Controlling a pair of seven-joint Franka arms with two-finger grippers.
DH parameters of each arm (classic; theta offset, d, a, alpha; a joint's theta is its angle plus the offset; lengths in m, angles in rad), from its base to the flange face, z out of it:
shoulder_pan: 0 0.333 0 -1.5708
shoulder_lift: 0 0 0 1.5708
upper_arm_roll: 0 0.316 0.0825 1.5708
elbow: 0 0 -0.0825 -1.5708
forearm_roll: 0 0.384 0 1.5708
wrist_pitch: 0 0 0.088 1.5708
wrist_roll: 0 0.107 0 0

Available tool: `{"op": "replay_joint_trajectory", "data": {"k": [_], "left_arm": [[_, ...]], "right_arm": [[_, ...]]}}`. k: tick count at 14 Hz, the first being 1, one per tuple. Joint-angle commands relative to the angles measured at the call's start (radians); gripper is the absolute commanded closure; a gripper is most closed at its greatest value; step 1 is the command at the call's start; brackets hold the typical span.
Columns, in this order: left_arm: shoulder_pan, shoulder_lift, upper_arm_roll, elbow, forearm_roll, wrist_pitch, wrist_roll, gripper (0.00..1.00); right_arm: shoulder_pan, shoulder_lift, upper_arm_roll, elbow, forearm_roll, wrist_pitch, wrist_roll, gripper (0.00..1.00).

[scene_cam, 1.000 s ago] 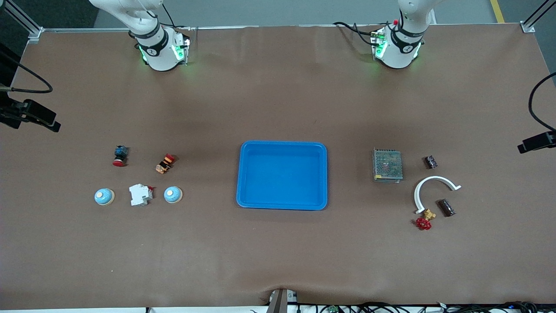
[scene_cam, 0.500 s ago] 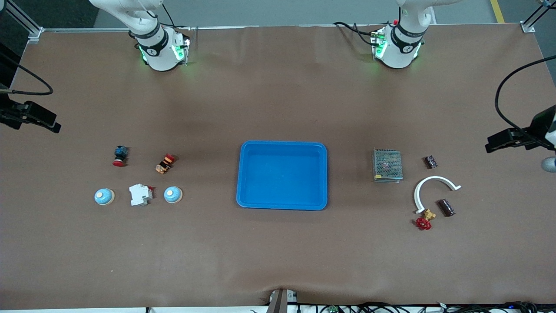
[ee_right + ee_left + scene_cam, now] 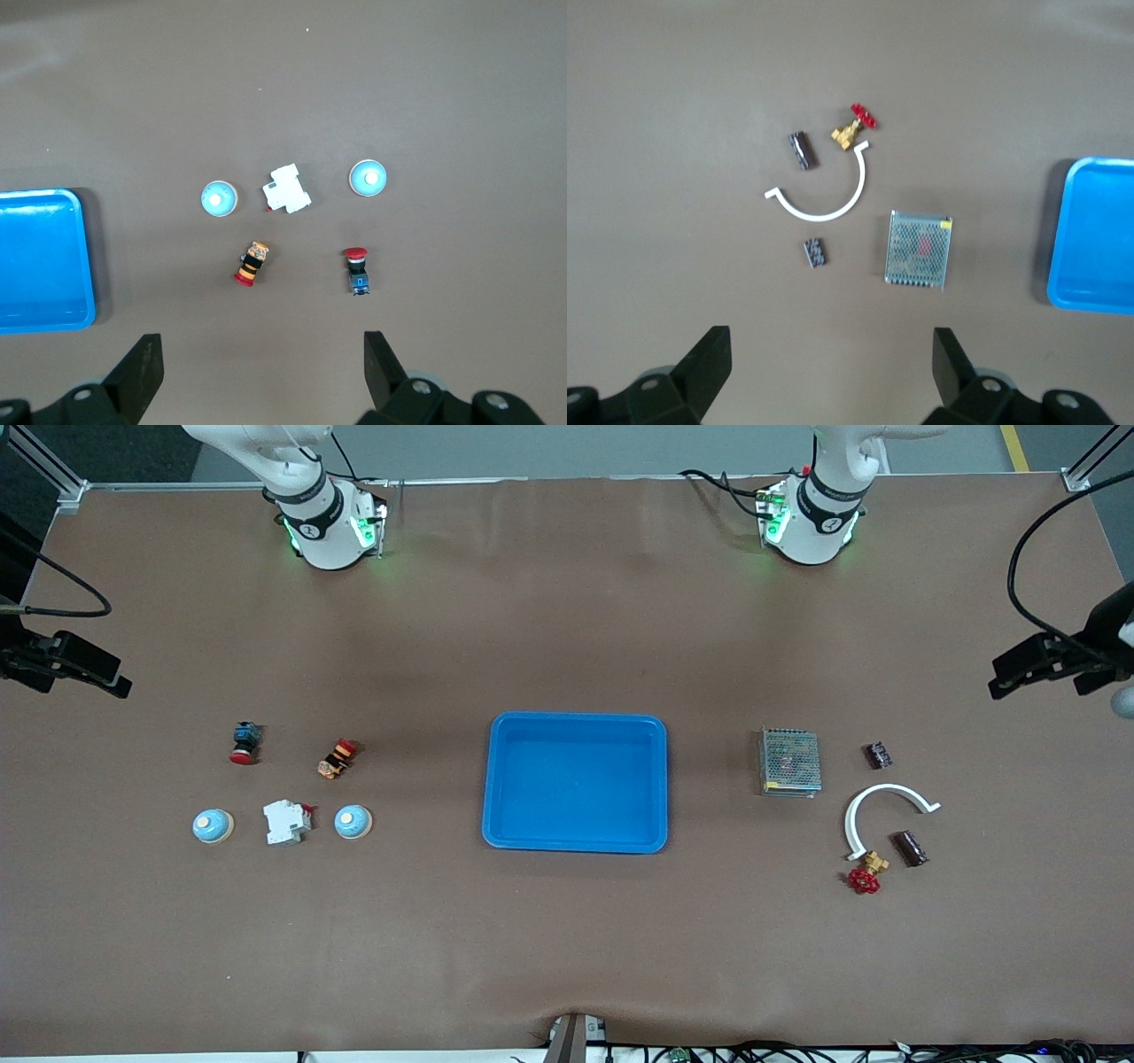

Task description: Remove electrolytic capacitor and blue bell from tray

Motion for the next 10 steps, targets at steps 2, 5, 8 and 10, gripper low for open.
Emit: {"op": "replay_joint_trajectory", "data": {"k": [2,5,8,10], "left_arm": [[0.011,-0.14,-0.008,-0.21,-0.021,0.099,0.013,0.0],[0.013,-0.129,-0.025,-0.201,-0.021,0.099,-0.001,0.0],[0.032,-0.085,-0.03,-0.155,-0.018,0.094,0.006,0.0],[0.049,-0.086,-0.057,-0.156,-0.02,0.091,0.017,0.0]], "right_arm": [[-0.006,-0.022,0.003,-0.022,0.018,0.009,-0.009,0.0],[-0.002,-0.022,0.003,-0.022,0.018,0.009,-0.009,0.0],[0.0,-0.022,0.003,-0.022,0.018,0.008,-0.009,0.0],[0.0,-0.022,0.003,-0.022,0.018,0.009,-0.009,0.0]]}}
